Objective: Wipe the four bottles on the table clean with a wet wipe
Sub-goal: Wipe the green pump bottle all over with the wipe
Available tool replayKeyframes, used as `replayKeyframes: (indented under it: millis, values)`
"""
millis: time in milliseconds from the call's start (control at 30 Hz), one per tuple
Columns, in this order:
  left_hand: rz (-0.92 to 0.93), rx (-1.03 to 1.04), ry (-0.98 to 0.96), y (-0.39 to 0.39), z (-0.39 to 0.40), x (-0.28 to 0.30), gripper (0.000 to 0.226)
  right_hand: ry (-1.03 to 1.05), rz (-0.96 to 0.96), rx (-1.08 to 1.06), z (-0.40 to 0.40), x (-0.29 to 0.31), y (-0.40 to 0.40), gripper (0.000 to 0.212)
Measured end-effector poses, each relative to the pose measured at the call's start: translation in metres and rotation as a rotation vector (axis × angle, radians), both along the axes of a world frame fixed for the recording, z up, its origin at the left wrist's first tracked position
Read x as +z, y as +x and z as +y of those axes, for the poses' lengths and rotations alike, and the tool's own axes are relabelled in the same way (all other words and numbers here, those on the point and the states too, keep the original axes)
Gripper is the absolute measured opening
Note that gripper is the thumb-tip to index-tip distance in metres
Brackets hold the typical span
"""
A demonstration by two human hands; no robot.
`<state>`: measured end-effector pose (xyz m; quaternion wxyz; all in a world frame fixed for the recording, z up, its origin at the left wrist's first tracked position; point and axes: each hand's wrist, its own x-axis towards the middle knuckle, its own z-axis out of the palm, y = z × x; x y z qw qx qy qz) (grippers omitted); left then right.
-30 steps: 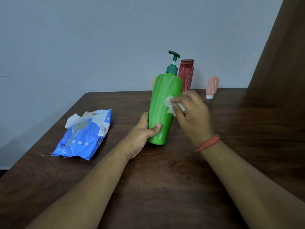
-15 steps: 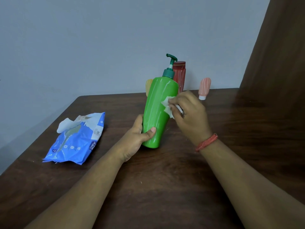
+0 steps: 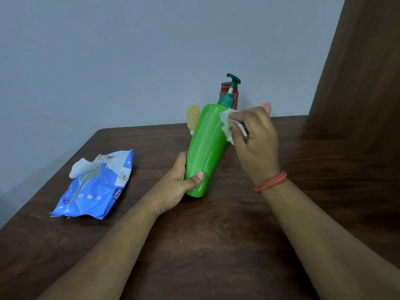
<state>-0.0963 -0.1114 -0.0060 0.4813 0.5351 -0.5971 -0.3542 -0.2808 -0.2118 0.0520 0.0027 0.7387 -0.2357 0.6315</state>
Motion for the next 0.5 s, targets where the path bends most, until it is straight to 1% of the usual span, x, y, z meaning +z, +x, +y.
replayKeyframes:
  millis: [67,100,200,233,333,367,500]
  values:
    - [-0.009,0.009,-0.004,0.001,0.000,0.000,0.053,-0.069,0.109,0.016,0.003,0.000,0.000,0.011]
    - [-0.023,0.010,-0.005,0.000,0.000,0.000,0.050,-0.079,0.099,0.005,0.002,0.003,-0.001,0.011]
    - [-0.079,-0.003,-0.003,-0.003,0.000,0.002,0.046,-0.046,-0.057,-0.066,-0.001,0.009,-0.007,0.011]
    - [-0.085,-0.002,-0.007,-0.004,0.001,0.003,0.046,-0.049,-0.050,-0.064,0.000,0.009,-0.007,0.011]
    - [-0.067,0.021,-0.010,-0.001,0.001,0.003,0.047,-0.123,0.120,-0.014,0.005,0.000,0.001,0.011]
    - [-0.067,0.027,-0.007,0.000,0.001,0.003,0.048,-0.134,0.141,-0.010,0.005,0.000,0.002,0.011]
    - [-0.089,0.016,0.002,0.000,0.000,0.003,0.051,-0.054,-0.021,-0.058,-0.002,0.008,-0.005,0.010]
